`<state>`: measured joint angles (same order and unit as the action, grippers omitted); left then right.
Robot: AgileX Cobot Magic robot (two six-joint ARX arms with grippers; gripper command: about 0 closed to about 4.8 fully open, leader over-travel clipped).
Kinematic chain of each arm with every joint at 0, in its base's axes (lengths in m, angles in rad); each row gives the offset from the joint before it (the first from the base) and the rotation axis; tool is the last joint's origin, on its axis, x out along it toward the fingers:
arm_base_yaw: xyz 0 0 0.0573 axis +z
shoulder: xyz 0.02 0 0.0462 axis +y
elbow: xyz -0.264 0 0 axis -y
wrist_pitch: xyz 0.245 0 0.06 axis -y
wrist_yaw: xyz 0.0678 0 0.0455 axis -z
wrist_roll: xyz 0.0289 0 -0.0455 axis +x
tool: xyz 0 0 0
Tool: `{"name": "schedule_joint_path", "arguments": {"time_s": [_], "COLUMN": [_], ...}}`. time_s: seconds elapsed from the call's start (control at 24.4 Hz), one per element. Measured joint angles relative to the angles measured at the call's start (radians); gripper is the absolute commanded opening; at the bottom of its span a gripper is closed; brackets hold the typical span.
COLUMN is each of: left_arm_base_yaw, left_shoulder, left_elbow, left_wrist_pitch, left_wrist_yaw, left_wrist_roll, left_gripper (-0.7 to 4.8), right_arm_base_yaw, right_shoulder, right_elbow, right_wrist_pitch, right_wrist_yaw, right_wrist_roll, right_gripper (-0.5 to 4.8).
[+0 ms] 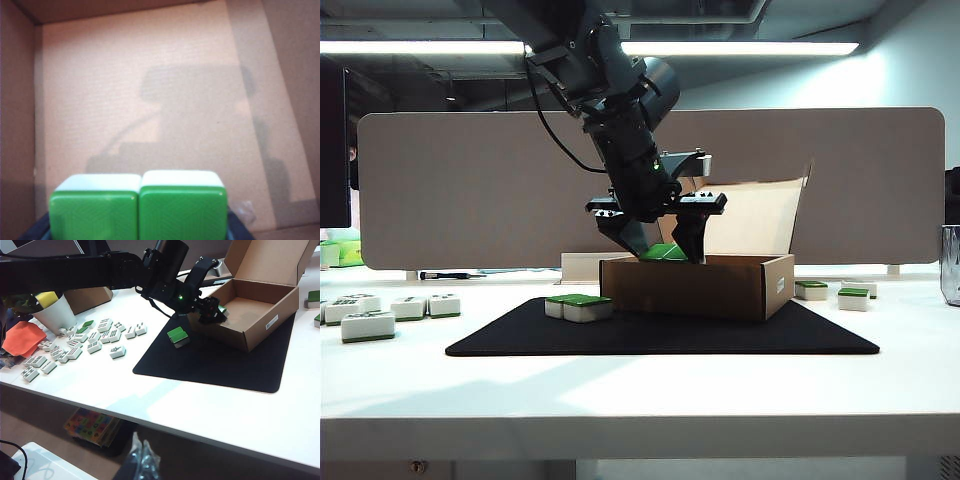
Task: Pick up four mahjong tiles and put them into the paper box.
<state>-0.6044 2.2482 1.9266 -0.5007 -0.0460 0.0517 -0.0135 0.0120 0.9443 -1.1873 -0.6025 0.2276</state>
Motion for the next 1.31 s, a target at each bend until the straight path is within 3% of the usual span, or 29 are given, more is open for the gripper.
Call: {"name": "schedule_joint_path", "arguments": {"time_s": [0.49,1.02,1.11,1.23,1.31], "left_arm_base_yaw": [-0.064,-0.085,-0.085,-0.085,-0.083], "left_shoulder": [-0.005,0.048,0.049,0.049,0.051], "left_elbow": [0.003,0.001,0.001,0.002,0.002], "left_wrist_pitch": [-0.197,-0.145,-0.145,-0.145,-0.143], "left_wrist_yaw": [0.060,0.072,0.072,0.072,0.073], "left_wrist_roll": [-0.001,0.000,0.000,-0.001,-0.001], "left_gripper": [2.37,2.42,2.62,3.71,3.76], "right_arm_base_yaw": [0.000,0.000,0.000,0.000,0.000], "right_shoulder": [0.000,0.000,0.000,0.000,0.000], "right_elbow": [0.000,0.000,0.000,0.000,0.000], "right_wrist_pitch": [0.000,-0.001,0.000,0.000,0.000], "right_wrist_yaw": [0.001,0.001,0.001,0.001,0.001], "right_wrist_roll": [0.000,0.000,0.000,0.000,0.000], "right_gripper": [-0.01,-0.01,-0.01,-0.01,-0.01]}}
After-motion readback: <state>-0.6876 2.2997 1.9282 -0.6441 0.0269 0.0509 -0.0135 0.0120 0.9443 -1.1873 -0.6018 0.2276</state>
